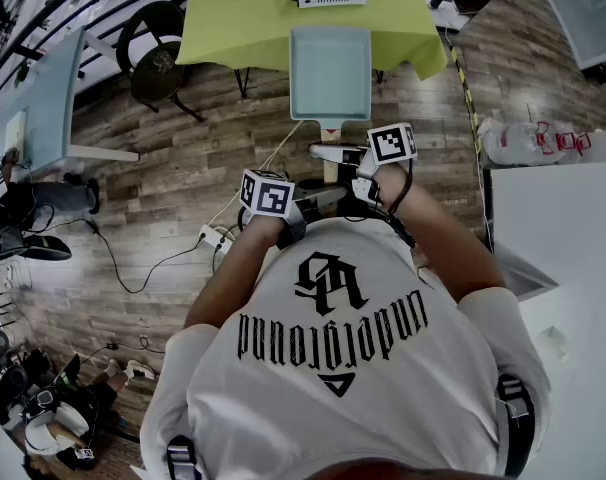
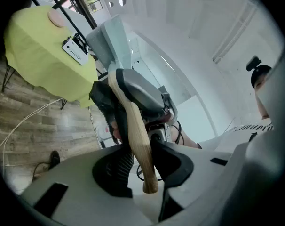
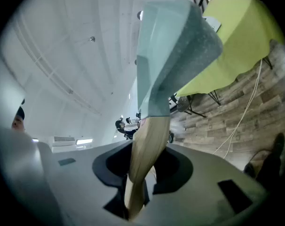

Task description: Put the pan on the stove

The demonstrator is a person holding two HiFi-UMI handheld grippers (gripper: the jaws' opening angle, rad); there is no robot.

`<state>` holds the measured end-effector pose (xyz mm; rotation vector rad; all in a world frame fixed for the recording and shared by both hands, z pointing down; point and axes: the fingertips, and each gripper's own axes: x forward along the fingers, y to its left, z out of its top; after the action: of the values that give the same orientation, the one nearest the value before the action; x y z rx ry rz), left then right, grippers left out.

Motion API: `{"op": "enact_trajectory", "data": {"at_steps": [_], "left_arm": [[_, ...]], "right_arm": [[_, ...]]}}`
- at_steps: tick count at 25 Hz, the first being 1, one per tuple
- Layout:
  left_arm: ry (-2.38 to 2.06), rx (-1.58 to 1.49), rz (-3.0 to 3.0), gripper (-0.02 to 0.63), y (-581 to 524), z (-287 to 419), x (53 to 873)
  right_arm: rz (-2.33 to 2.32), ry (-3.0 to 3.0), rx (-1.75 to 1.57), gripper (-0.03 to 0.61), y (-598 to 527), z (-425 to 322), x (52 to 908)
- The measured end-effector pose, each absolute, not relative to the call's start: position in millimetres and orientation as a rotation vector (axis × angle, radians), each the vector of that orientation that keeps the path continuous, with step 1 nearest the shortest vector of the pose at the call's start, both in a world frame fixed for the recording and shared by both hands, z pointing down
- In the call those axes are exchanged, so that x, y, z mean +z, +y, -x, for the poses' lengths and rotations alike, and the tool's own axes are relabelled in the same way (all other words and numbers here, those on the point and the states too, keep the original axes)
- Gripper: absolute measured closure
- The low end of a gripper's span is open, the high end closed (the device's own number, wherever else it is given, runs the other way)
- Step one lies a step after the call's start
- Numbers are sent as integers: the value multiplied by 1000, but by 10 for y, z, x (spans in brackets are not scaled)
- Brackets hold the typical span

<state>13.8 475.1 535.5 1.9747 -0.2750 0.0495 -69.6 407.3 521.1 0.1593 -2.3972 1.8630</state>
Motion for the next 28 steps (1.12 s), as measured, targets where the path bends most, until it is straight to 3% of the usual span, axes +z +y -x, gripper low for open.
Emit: {"op": "enact_trajectory", "data": {"at_steps": [15, 28], "left_arm": [[-268, 41, -1942, 485, 4472, -393, 5451], [-298, 39, -1931, 485, 3360, -1372, 5436]], "right_arm": [[-143, -2377, 1806, 453, 3812, 472, 5343], [-81, -2357, 1800, 453, 2729, -481, 5333]]}}
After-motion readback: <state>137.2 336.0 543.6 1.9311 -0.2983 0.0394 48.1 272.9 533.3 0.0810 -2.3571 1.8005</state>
